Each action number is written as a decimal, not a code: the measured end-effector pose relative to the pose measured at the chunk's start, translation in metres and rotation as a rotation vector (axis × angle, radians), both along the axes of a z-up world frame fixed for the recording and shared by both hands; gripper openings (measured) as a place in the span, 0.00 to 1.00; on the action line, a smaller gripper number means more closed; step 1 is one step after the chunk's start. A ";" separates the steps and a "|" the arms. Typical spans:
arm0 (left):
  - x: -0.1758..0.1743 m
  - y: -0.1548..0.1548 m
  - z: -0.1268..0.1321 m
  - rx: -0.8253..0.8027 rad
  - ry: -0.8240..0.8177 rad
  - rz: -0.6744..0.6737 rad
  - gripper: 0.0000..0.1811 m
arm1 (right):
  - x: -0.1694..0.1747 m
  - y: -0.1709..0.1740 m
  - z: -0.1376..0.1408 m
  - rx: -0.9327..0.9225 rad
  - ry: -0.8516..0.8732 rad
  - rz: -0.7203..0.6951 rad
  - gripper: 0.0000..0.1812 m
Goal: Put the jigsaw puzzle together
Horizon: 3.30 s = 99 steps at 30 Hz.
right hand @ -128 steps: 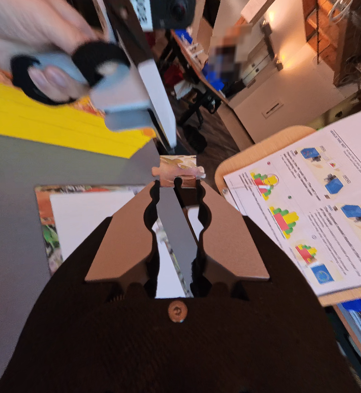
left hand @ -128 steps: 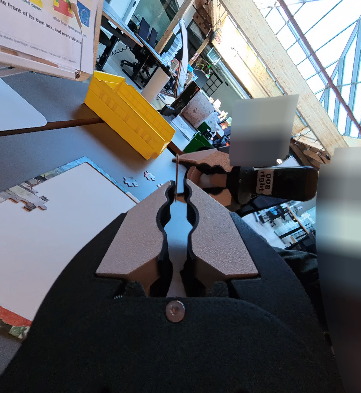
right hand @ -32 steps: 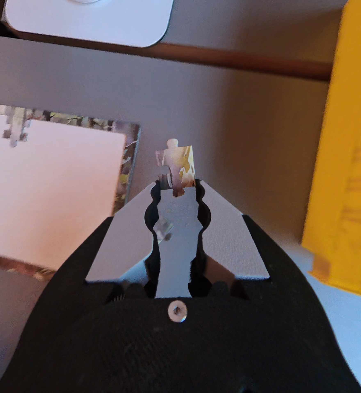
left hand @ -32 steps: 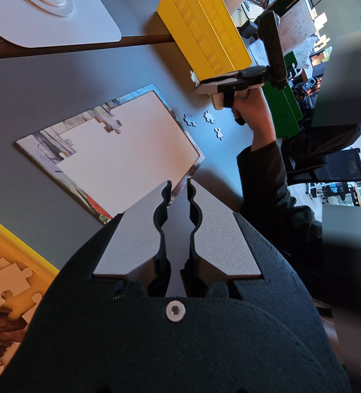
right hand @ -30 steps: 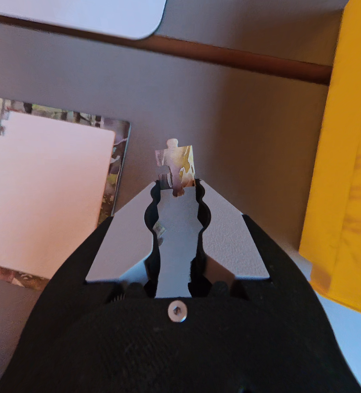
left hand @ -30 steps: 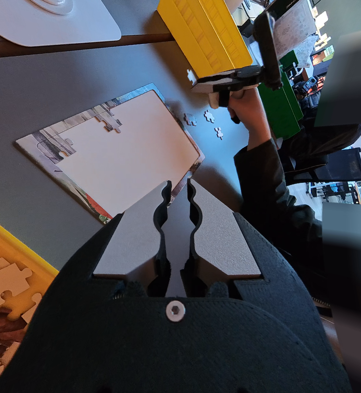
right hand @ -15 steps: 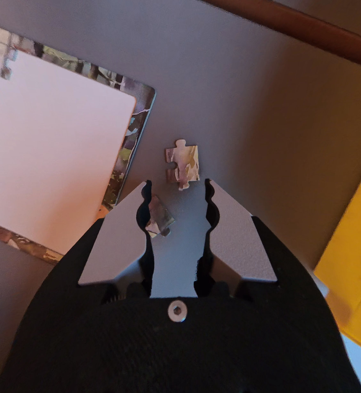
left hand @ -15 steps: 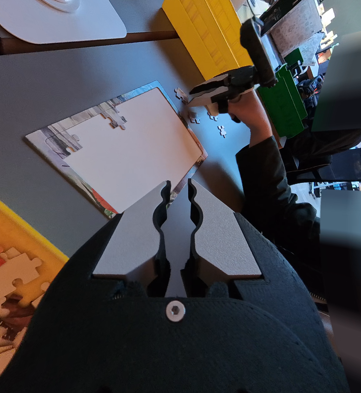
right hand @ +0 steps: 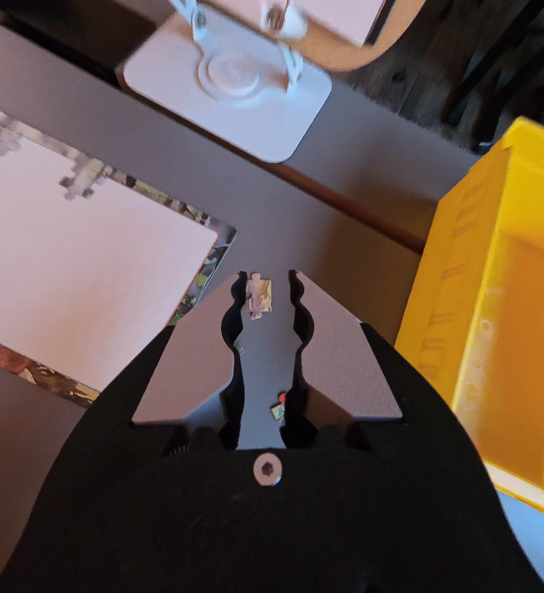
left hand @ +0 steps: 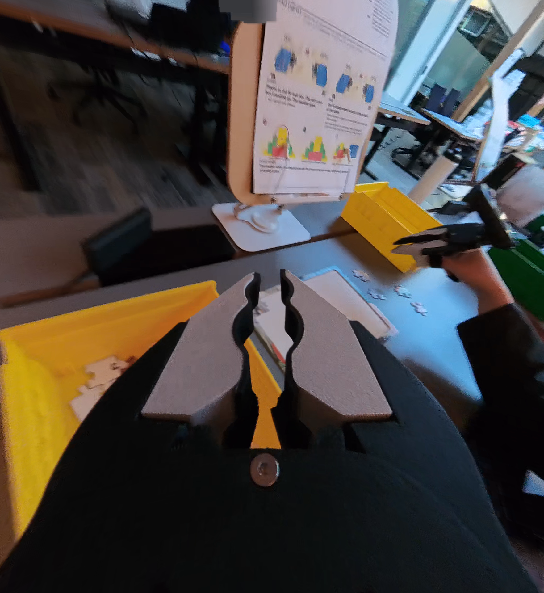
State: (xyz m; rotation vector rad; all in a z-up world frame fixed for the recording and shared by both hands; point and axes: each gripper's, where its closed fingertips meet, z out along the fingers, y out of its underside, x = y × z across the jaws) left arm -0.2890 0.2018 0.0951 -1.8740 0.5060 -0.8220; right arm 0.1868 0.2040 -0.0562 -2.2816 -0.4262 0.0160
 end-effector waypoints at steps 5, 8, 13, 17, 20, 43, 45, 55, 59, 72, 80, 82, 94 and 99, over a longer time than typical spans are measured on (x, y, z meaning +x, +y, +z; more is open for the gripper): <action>-0.037 0.004 -0.028 -0.062 0.135 0.135 0.24 | 0.010 -0.004 0.007 0.033 0.022 -0.008 0.15; -0.057 0.008 -0.071 -0.257 0.208 0.140 0.26 | 0.014 -0.003 0.000 0.014 0.024 -0.019 0.15; -0.076 0.018 -0.136 -0.476 0.341 0.134 0.15 | 0.007 -0.001 0.001 0.021 0.015 -0.003 0.15; -0.075 0.037 -0.173 -0.490 0.456 0.133 0.15 | 0.008 -0.001 -0.008 -0.006 -0.017 0.000 0.15; -0.078 0.046 -0.201 -0.501 0.601 0.149 0.16 | 0.008 -0.001 -0.011 -0.012 -0.019 -0.002 0.15; -0.082 0.055 -0.259 -0.642 0.773 0.258 0.31 | 0.006 0.000 -0.016 -0.026 -0.018 0.013 0.15; -0.082 0.055 -0.259 -0.642 0.760 0.248 0.25 | 0.006 0.000 -0.017 -0.028 -0.019 0.014 0.15; -0.041 0.066 -0.181 -0.265 0.663 0.116 0.21 | 0.001 0.001 -0.016 -0.027 -0.040 0.031 0.15; 0.022 0.048 -0.107 0.178 0.703 -0.025 0.22 | -0.029 0.002 0.007 0.050 -0.006 0.109 0.15; 0.178 -0.084 -0.072 0.790 0.987 -0.484 0.21 | -0.275 -0.093 0.101 -0.052 0.810 0.819 0.16; 0.195 -0.111 -0.100 0.771 1.015 -0.679 0.22 | -0.288 -0.105 0.060 -0.298 0.786 0.847 0.08; 0.195 -0.116 -0.102 0.760 1.002 -0.714 0.22 | -0.289 -0.112 0.054 -0.352 0.782 0.879 0.01; 0.176 -0.078 -0.047 0.394 0.467 -0.513 0.28 | -0.274 -0.066 0.097 -0.136 1.245 0.691 0.00; 0.162 -0.043 -0.049 0.058 0.193 -0.384 0.11 | -0.274 -0.051 0.104 -0.067 1.546 0.572 0.00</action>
